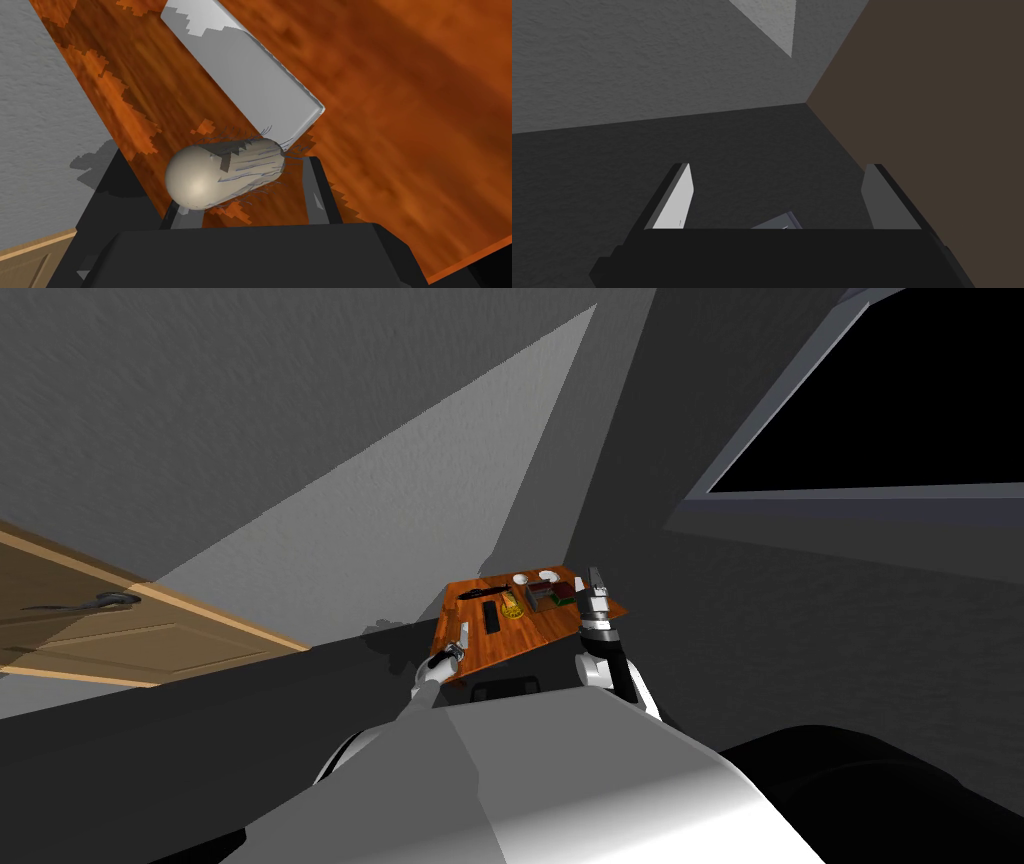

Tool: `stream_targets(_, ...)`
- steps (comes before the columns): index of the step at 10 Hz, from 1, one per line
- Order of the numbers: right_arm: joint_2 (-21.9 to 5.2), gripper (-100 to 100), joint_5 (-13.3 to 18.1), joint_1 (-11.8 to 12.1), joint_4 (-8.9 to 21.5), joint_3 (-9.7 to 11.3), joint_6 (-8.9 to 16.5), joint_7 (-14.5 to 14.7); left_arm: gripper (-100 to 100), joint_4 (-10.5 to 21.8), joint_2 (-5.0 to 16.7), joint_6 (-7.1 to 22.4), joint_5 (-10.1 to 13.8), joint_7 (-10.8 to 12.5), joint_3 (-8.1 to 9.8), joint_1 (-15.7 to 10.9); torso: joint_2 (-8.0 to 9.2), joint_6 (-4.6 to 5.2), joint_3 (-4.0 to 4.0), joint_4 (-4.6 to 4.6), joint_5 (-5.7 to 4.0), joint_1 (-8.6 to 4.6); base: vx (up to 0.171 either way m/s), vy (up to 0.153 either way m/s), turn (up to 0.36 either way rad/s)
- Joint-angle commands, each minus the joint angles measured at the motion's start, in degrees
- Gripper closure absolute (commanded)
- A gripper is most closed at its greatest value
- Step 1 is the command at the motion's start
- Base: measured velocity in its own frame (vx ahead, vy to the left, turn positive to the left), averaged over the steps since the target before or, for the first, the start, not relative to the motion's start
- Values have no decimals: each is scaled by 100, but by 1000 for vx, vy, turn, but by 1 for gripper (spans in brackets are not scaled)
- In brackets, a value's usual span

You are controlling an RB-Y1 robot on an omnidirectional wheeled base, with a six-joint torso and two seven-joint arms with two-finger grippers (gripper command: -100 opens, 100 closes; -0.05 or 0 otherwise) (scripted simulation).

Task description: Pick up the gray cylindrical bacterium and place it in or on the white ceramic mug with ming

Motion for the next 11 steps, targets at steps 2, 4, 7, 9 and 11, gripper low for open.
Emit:
stream_targets(2, 0, 0, 0, -1, 0, 0, 0, 0, 100, -120, 138, 282, 5, 50, 30, -120, 21, -1, 11, 3, -3, -9, -94, -58, 12)
stream_targets(4, 0, 0, 0, -1, 0, 1, 0, 0, 0, -59, 142, 204, 45, 46, -15, -114, 25, 1, 15, 5, -3, -19, -29, -26, 3)
stream_targets(7, 0, 0, 0, -1, 0, 0, 0, 0, 100, -8, 159, -137, -55, -102, -24, -119, 43, -3, 24, 7, -7, -11, -96, -24, 22)
stream_targets(9, 0, 0, 0, -1, 0, 0, 0, 0, 100, 11, 177, -375, -127, -219, -31, -131, 35, 0, 24, 13, -14, -26, -54, -48, 8)
stream_targets(11, 0, 0, 0, 0, 0, 0, 0, 0, 100, 28, 204, -669, -221, -376, -42, -141, 25, 1, 20, 16, -21, -33, -33, -32, 7)
